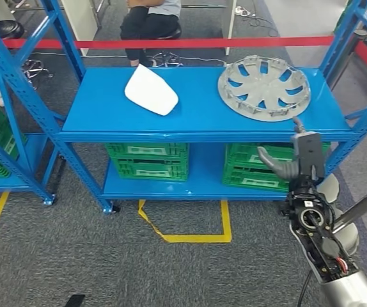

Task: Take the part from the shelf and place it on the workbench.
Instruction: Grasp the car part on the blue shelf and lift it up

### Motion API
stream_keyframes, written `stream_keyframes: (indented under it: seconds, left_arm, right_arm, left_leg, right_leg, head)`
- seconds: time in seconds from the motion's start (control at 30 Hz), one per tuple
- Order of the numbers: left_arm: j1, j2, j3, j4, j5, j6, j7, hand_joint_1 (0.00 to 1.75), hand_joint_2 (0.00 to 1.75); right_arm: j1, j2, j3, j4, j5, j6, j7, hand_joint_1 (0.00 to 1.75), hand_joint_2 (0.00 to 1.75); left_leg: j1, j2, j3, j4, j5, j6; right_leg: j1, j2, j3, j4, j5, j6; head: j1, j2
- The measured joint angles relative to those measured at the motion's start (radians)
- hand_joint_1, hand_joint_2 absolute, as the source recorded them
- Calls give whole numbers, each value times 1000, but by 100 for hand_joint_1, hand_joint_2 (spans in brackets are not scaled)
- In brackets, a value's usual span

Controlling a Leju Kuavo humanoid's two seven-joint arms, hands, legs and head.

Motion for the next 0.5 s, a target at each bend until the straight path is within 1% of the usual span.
stream_keyframes:
  seconds: [0.03, 0.07, 0.1, 0.13, 0.17, 0.2, 0.23, 0.27, 0.3, 0.33, 0.37, 0.4, 0.43, 0.47, 0.5]
  left_arm:
    - [1, 0, 0, 0, 0, -1, 0, 0, 0]
    - [1, 0, 0, 0, 1, -3, -1, 0, 0]
    - [2, -1, 0, 0, 1, -6, -1, 0, 0]
    - [2, -2, 0, 0, 2, -9, -2, 0, 0]
    - [2, -2, 0, 0, 2, -11, -2, 0, 0]
    - [1, 0, 0, 0, 2, -13, -3, 0, 0]
    - [0, 0, 0, 0, 2, -14, -3, 0, 0]
    - [-2, 1, -1, 1, 2, -15, -3, 0, 0]
    - [-3, 1, -1, 1, 2, -15, -3, 0, 0]
    - [-4, 0, -2, 1, 3, -16, -4, 0, 0]
    - [-6, -1, -2, 1, 3, -16, -4, 0, 0]
    - [-7, -1, -3, 1, 3, -16, -5, 0, 0]
    - [-8, -1, -3, 1, 4, -16, -6, 0, 0]
    - [-9, -1, -4, 1, 4, -16, -7, 0, 0]
    - [-10, -1, -4, 1, 4, -16, -8, 0, 0]
  right_arm:
    - [4, 0, -1, 0, 1, 0, 2, 0, 175]
    - [9, 0, -3, 0, 3, 0, 4, 0, 175]
    - [12, 0, -4, 0, 4, 0, 6, 0, 175]
    - [14, 0, -4, 0, 6, 0, 7, 0, 175]
    - [14, 0, -5, 1, 8, 1, 8, 0, 175]
    - [14, 0, -5, 2, 10, 1, 8, 0, 175]
    - [14, 0, -5, 2, 11, 2, 9, 0, 175]
    - [16, 0, -6, 2, 12, 2, 10, 0, 175]
    - [18, 0, -6, 3, 13, 2, 10, 0, 175]
    - [19, 0, -6, 2, 15, 3, 11, 0, 175]
    - [20, 0, -6, 1, 17, 4, 11, 0, 175]
    - [18, 0, -6, 0, 19, 6, 11, 0, 175]
    - [16, 0, -7, -1, 21, 7, 11, 0, 175]
    - [14, 0, -8, -2, 22, 8, 11, 0, 175]
    - [12, 0, -9, -2, 23, 9, 11, 0, 175]
  left_leg:
    - [2, 1, 1, 0, -1, -1]
    - [4, 2, 2, 1, -4, -4]
    - [8, 2, 5, 3, -8, -10]
    - [13, 2, 9, 7, -14, -17]
    - [18, 2, 13, 14, -22, -26]
    - [19, 1, 13, 24, -31, -37]
    - [19, 0, 8, 36, -38, -46]
    - [16, 0, 0, 46, -43, -55]
    - [14, -1, -8, 51, -43, -62]
    - [15, 0, -13, 54, -43, -67]
    - [17, 0, -16, 58, -47, -72]
    - [18, 0, -25, 77, -58, -75]
    - [18, -1, -47, 119, -77, -75]
    - [17, -2, -82, 183, -104, -75]
    - [15, -2, -129, 262, -131, -73]
  right_leg:
    - [-5, -1, -41, 65, -15, 5]
    - [-10, -2, -69, 101, -11, 12]
    - [-17, -4, -78, 95, 16, 19]
    - [-24, -7, -68, 49, 60, 27]
    - [-31, -11, -46, -17, 105, 37]
    - [-35, -15, -27, -74, 137, 44]
    - [-37, -17, -12, -112, 149, 42]
    - [-36, -17, -9, -126, 148, 36]
    - [-33, -14, -13, -123, 141, 25]
    - [-34, -11, -15, -121, 138, 12]
    - [-33, -8, -19, -118, 138, 5]
    - [-32, -6, -19, -117, 137, -2]
    - [-31, -5, -17, -119, 137, -8]
    - [-29, -5, -16, -120, 136, -14]
    - [-26, -5, -16, -120, 135, -18]
  head:
    - [3, 0]
    - [6, 0]
    - [8, 0]
    - [11, 0]
    - [14, 0]
    - [22, 0]
    - [29, 0]
    - [30, 0]
    - [29, 0]
    - [22, 0]
    - [11, 0]
    - [3, 0]
    - [-6, 0]
    - [-16, 0]
    - [-23, 0]
